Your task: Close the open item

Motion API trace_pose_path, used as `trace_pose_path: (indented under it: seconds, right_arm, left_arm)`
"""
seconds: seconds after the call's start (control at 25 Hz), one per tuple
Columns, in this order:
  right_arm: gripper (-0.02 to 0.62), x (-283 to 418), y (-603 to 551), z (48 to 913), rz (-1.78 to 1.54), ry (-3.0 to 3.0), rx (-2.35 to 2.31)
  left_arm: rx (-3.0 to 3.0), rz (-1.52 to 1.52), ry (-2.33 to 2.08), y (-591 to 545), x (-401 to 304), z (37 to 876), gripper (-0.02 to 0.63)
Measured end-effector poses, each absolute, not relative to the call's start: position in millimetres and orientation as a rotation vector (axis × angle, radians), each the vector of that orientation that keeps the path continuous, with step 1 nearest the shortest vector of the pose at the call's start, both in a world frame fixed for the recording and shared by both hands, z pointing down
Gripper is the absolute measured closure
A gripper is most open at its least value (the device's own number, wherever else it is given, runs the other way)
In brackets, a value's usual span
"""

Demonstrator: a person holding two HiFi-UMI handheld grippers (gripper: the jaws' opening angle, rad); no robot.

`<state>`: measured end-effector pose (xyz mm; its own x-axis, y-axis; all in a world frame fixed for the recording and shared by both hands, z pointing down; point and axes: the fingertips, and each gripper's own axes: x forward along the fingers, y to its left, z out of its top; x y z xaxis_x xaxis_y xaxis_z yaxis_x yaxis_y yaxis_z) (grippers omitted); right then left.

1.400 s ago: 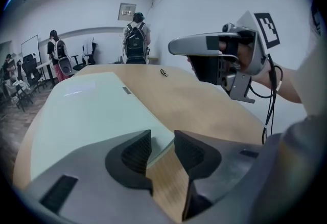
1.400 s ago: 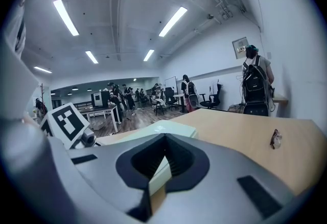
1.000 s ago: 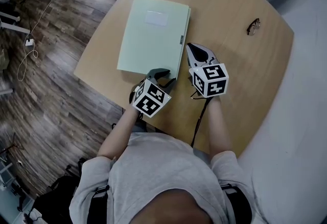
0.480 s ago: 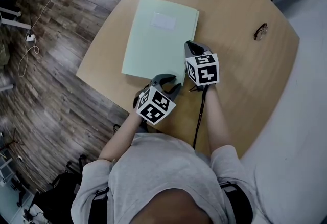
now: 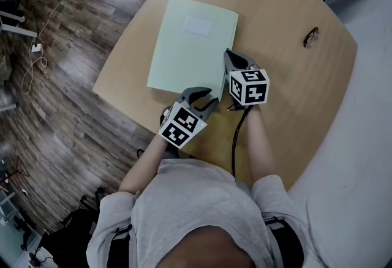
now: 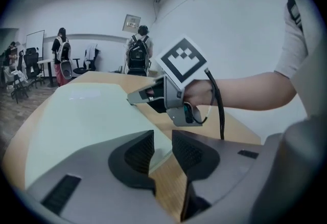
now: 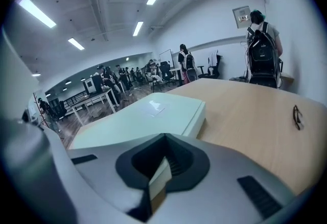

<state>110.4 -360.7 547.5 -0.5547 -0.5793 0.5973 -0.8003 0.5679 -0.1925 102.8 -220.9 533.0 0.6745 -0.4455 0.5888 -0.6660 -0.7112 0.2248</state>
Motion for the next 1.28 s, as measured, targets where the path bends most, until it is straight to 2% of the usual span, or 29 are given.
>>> trace_pose_path:
  seconds: [0.28,0.44,1.28]
  right_arm:
    - [0.586,108.2,-337.9,521.0,0.577,-2.382,1.14]
    - [0.586,103.2,-318.1,494.7,0.56,-2.43,1.163]
    - [0.586,88.2,-224.7,402.7,0.426,-2.443,1.553]
  left_arm:
    - [2.506,0.589,-1.046,-230.0,70.3,502.1,0.561]
    - [2.514,0.51,-1.116,-233.1,50.0,483.0,0.586]
    - [2.734,0.375,-1.099,-216.5,-7.7,407.2,0.591]
